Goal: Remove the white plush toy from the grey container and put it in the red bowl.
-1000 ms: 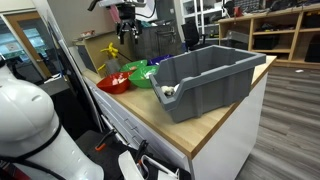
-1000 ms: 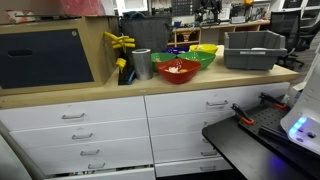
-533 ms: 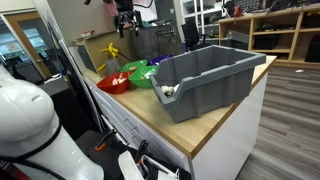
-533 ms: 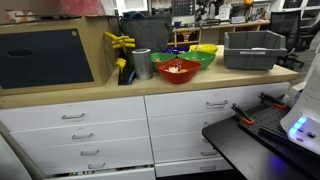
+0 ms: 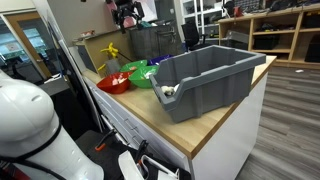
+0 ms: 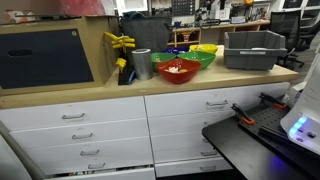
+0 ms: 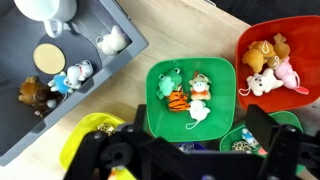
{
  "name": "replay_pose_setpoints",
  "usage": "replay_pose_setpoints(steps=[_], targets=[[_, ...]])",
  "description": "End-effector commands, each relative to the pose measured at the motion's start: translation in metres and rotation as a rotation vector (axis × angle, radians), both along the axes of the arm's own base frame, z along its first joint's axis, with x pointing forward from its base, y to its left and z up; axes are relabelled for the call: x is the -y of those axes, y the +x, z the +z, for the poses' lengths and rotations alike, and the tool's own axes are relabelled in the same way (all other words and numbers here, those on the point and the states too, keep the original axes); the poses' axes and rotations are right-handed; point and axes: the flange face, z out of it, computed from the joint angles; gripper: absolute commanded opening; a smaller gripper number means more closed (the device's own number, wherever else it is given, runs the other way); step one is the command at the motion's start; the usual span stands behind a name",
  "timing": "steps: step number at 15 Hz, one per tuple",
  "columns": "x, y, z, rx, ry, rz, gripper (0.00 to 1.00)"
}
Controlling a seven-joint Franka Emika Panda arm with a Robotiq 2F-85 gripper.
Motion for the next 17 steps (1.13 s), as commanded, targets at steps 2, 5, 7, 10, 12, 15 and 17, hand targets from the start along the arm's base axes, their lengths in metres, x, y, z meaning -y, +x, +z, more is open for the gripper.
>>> replay_pose_setpoints(steps=[2,5,7,10,12,15,17], targets=[[0.012,-0.037,0.005,0.050,-0.017,0.024,1.00],[0.019,-0.062,0.011,0.061,-0.003,0.028,1.00],[0.026,-0.079,0.012,0.065,0.011,0.030,1.00],[0.038,-0.099,0.014,0.057,0.034,0.029,1.00],[0.047,-0.104,0.012,-0.037,0.099,-0.032,1.00],[0.047,-0.102,0.011,-0.018,0.079,-0.030,1.00],[0.048,-0.103,0.010,-0.022,0.083,-0.034,1.00]])
